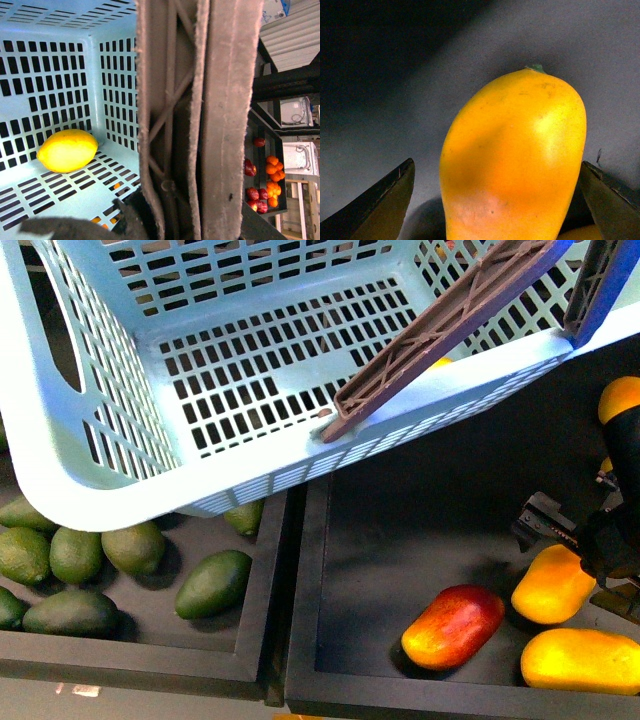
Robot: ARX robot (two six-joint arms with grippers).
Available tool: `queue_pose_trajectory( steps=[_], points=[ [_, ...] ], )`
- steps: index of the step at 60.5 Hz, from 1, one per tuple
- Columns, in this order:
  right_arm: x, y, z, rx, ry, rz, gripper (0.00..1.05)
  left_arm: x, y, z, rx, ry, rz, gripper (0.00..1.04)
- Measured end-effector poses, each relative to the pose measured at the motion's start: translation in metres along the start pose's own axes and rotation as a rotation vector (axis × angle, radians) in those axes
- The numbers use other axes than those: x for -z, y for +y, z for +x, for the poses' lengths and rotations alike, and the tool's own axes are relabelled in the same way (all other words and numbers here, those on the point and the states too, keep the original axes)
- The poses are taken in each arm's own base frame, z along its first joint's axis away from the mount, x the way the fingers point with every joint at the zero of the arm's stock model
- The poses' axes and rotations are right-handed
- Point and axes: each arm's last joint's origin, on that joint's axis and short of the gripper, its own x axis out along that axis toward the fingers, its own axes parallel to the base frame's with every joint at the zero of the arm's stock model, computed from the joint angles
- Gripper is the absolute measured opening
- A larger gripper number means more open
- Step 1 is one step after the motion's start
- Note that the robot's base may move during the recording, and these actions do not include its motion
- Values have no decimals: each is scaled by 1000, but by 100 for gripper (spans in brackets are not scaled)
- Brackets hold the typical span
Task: Pick lemon and mango into basket
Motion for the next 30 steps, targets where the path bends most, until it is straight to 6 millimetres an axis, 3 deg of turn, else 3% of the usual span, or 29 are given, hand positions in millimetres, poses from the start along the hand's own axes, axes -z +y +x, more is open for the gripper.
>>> queue_pose_trajectory(
  steps=[12, 24, 30],
  points=[
    [1, 2, 13, 15, 9, -2, 95, 0, 0, 0, 0, 0, 0, 16],
    [0, 0, 15, 14, 2, 4, 69, 0, 0, 0, -1, -1, 0, 16],
    [-4, -5, 13, 10, -1, 3, 64, 0, 0, 0, -1, -1, 1, 16]
  ],
)
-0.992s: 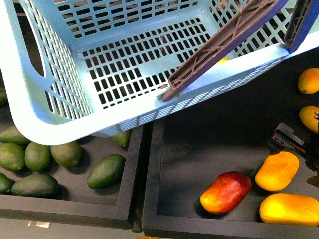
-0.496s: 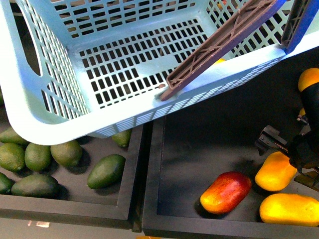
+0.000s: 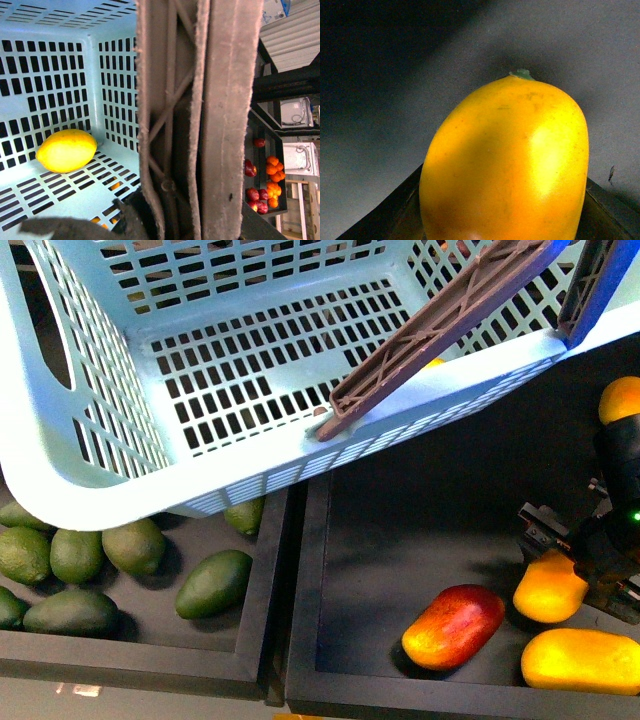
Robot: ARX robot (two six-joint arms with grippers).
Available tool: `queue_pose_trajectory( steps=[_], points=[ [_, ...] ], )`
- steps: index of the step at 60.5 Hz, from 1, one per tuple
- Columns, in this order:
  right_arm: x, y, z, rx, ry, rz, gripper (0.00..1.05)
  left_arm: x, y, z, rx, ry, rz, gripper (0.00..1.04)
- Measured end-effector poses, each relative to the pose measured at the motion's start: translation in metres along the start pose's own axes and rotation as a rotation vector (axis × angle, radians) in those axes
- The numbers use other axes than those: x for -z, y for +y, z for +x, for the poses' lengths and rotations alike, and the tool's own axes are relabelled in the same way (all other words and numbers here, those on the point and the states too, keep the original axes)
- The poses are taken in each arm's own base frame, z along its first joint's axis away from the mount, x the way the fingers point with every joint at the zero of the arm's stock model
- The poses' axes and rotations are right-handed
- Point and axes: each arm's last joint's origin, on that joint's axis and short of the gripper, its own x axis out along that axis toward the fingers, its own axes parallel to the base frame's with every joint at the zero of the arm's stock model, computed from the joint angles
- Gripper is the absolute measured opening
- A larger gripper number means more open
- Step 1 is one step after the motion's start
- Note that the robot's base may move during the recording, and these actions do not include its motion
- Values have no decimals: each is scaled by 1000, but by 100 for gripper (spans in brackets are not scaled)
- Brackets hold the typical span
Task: Pick lemon and mango into basket
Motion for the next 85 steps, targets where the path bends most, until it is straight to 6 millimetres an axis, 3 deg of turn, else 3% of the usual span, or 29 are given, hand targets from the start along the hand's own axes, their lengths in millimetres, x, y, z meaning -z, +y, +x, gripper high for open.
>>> queue_pose_trajectory(
  steps=[6, 15, 27, 42, 49, 54, 63, 73, 85],
  points=[
    [-9, -14, -7, -2, -9, 7, 64, 0, 0, 0, 0, 0, -1, 16],
    [-42, -42, -42, -44, -77, 31, 64, 0, 0, 0, 0, 0, 0, 16],
    [-83, -68, -118, -167, -212, -14, 64, 0, 0, 0, 0, 0, 0, 16],
    [-96, -72, -224, -386, -403, -181, 64, 0, 0, 0, 0, 0, -1, 16],
    [-90, -68, -279, -480, -535, -260, 63, 0, 0, 0, 0, 0, 0, 16],
    [-80, -65, -306, -519, -608, -295, 63, 0, 0, 0, 0, 0, 0, 16],
    [-37, -39, -354, -625, -751, -402, 63, 0, 0, 0, 0, 0, 0, 16],
    [3, -2, -366, -714, -814, -458, 63, 0, 0, 0, 0, 0, 0, 16],
    [24, 32, -360, -764, -796, -436, 63, 0, 0, 0, 0, 0, 0, 16]
  ],
)
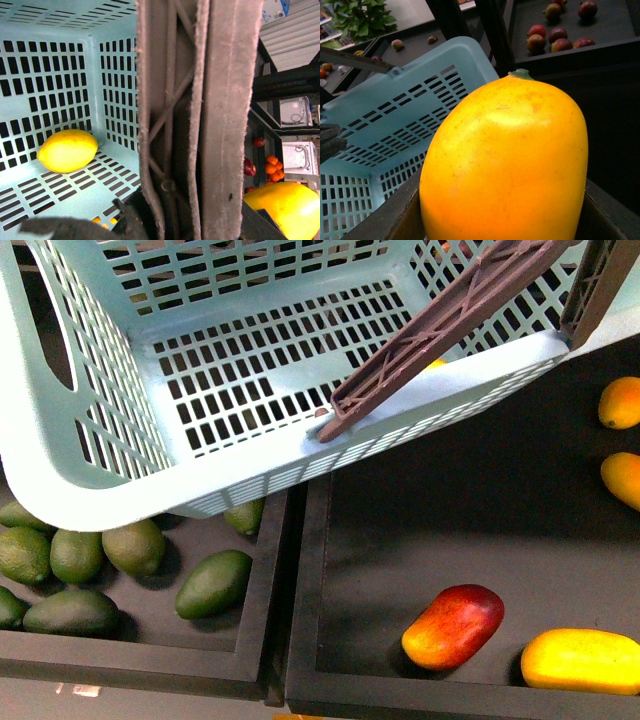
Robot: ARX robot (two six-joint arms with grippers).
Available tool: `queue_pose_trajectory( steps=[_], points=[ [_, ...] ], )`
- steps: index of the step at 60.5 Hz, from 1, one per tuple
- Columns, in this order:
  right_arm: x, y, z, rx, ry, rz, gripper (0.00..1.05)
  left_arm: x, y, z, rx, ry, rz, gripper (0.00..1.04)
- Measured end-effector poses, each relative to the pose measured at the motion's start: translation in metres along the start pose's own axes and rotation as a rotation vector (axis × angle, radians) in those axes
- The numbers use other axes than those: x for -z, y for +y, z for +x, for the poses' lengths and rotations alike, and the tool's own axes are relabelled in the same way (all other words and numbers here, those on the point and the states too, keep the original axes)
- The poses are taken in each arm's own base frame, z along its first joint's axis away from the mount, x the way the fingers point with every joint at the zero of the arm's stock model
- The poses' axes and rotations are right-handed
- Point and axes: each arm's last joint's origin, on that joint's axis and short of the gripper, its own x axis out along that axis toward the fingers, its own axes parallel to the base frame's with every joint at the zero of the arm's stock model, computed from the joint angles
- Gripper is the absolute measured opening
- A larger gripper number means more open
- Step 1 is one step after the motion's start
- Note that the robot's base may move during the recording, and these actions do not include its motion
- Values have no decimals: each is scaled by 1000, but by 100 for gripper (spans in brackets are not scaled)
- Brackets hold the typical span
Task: Pick lemon and mango into basket
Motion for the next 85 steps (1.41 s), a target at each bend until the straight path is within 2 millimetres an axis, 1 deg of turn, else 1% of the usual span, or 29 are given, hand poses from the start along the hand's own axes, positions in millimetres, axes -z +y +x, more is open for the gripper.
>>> queue_pose_trajectory(
  steps=[10, 20, 27, 32, 33, 37, 39, 40, 41, 45, 50, 53, 56, 61, 65, 69, 72, 74, 81, 85],
  points=[
    [13, 14, 13, 1, 8, -7, 63, 0, 0, 0, 0, -1, 0, 16],
    [28, 26, 31, 26, 32, -23, 63, 0, 0, 0, 0, 0, 0, 16],
    [34, 35, 43, 45, 39, -30, 63, 0, 0, 0, 0, 0, 0, 16],
    [37, 38, 47, 55, 45, -27, 63, 0, 0, 0, -1, -1, 2, 16],
    [37, 38, 48, 60, 45, -26, 65, 0, 0, 0, -1, -1, 2, 16],
    [38, 38, 50, 72, 45, -19, 79, 0, 0, 0, -1, -2, 1, 16],
    [38, 38, 50, 74, 45, -16, 83, 0, 0, 0, -1, -2, 1, 16],
    [38, 37, 50, 76, 46, -13, 86, 0, 0, 0, -1, -2, 1, 16],
    [38, 37, 50, 80, 47, -12, 90, 0, 0, 0, -1, -2, 1, 16],
    [37, 34, 49, 92, 50, -8, 97, 0, 0, 0, 0, 0, 2, 16],
    [31, 25, 45, 114, 52, 0, 96, 0, 0, 0, 0, 2, 4, 16],
    [26, 13, 38, 134, 56, 10, 96, 0, 0, 0, -1, 1, 4, 16],
    [21, 0, 26, 158, 66, 20, 96, 0, 0, 0, -5, -5, 2, 16],
    [11, -24, 0, 210, 62, 6, 96, 0, 0, 0, -5, -6, 5, 16],
    [9, -41, -26, 197, -149, -134, 81, 0, 0, 0, -2, -1, 5, 16],
    [14, -46, -42, 201, -249, -207, 71, 0, 0, 0, -1, 1, 4, 16],
    [19, -47, -50, 198, -276, -238, 64, 0, 0, 0, -1, 0, 4, 16],
    [26, -52, -55, 176, -275, -262, 57, 0, 0, 0, -2, 0, 5, 16],
    [49, -64, -63, 207, -236, -286, 38, 1, 0, 0, 1, 4, 5, 16],
    [59, -67, -68, 209, -227, -289, 27, 0, 0, 0, 1, 3, 2, 16]
  ],
)
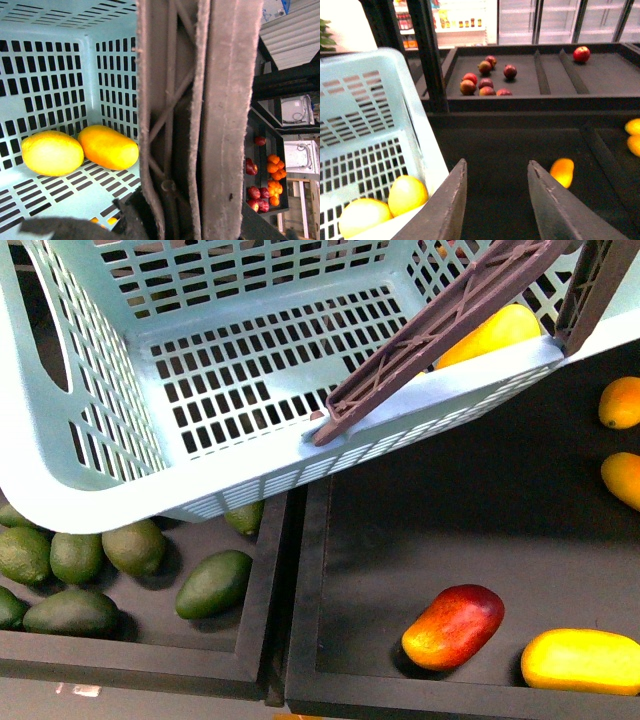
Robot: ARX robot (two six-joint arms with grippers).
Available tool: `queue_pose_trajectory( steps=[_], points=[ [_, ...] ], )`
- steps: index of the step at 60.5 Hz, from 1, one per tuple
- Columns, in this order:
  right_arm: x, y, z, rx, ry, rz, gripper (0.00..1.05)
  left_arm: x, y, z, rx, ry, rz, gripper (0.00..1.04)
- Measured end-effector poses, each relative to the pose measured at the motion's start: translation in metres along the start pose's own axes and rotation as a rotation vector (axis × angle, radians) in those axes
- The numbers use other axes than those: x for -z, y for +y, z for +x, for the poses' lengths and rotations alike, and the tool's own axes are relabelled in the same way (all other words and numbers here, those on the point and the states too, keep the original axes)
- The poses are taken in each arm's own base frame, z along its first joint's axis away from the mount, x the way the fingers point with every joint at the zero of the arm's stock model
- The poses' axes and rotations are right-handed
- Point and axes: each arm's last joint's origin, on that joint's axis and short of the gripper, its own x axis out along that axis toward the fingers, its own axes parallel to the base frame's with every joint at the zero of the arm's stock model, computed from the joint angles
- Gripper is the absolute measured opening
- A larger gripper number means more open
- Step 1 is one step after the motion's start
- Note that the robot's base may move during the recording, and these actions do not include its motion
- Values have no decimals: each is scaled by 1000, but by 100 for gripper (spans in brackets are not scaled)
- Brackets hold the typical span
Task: Pick lemon and mango into basket
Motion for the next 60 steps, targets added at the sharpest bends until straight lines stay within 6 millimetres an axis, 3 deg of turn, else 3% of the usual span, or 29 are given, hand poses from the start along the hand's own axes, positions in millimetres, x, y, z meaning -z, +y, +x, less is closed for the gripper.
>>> queue_pose_trajectory(
  steps=[9, 60],
  points=[
    [11, 0, -14, -4, -14, -14, 2, 0, 0, 0, -4, -6, 3, 16],
    [50, -1, -59, -3, -29, -17, 2, 0, 0, 0, -2, -3, 3, 16]
  ],
)
